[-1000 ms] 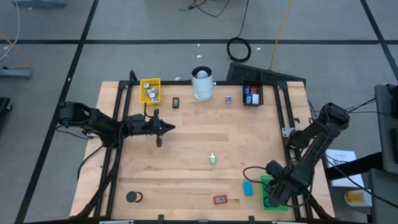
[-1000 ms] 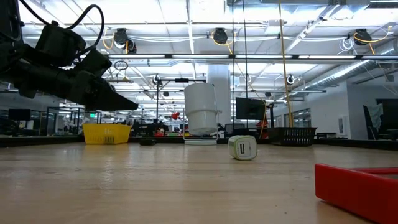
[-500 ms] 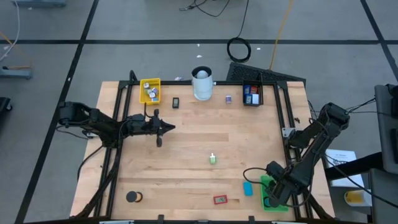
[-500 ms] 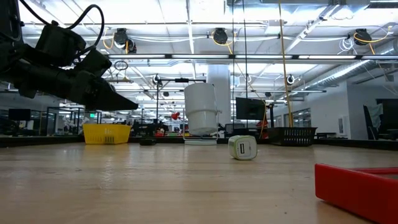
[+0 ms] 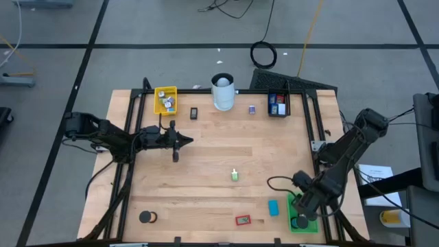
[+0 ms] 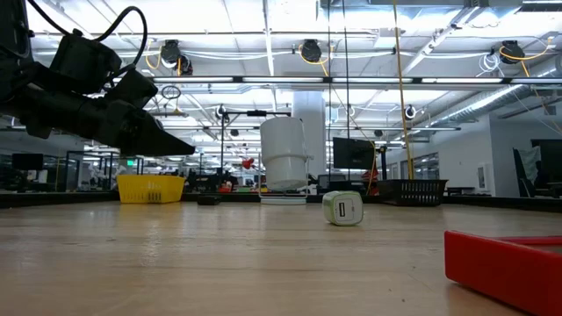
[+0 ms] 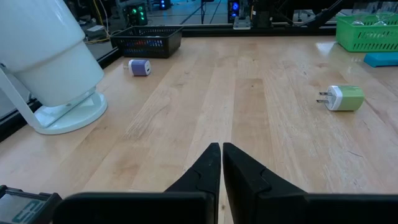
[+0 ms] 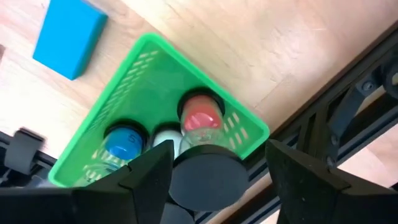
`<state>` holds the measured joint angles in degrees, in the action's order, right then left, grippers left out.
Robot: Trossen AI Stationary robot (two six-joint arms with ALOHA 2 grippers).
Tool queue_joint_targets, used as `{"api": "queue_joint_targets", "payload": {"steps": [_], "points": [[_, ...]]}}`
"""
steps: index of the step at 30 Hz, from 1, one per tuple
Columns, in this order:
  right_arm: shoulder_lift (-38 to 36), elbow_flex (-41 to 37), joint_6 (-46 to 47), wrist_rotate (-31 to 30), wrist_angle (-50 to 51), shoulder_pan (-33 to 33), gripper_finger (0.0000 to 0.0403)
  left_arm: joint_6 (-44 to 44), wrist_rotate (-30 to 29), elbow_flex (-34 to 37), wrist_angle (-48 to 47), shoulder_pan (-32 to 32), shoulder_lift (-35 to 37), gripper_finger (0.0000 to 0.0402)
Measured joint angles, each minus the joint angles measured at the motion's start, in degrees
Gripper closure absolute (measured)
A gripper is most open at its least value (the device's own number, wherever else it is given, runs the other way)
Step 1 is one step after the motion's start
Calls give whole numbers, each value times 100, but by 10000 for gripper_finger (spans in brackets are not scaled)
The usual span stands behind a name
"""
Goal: Pick & Place Office items
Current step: Put the red hourglass into the green bin, then put the green charger adapter into the yellow bin
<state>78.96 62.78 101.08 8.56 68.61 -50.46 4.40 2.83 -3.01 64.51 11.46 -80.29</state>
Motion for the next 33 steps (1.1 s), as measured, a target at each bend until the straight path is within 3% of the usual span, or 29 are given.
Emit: {"api": "queue_joint_targets", "payload": {"steps": [4,9,17,21,25,29,33], "points": [[-171,0,-237,-183,159,75,164,2,0,0,0,1,0,376],[-473,28,-810,-778,600,424,206,2,0,0,0,2,0,376],[-627,9,-2906,-2154,281,1467,297,39,0,2,0,1,0,376],[-621,-337,-4676,-2780,-957,1999,337,-30,2,0,-38,0,0,376],[-623,-983,-6619,-2952,-2702,2576,371,-17,4,0,-72,0,0,376],[-618,-1827,-8239,-2947,-5037,3163,398,79,4,0,-72,1,0,376],[-616,-2637,-9453,-2951,-7661,3598,398,106,7,2,-74,2,0,376]]}}
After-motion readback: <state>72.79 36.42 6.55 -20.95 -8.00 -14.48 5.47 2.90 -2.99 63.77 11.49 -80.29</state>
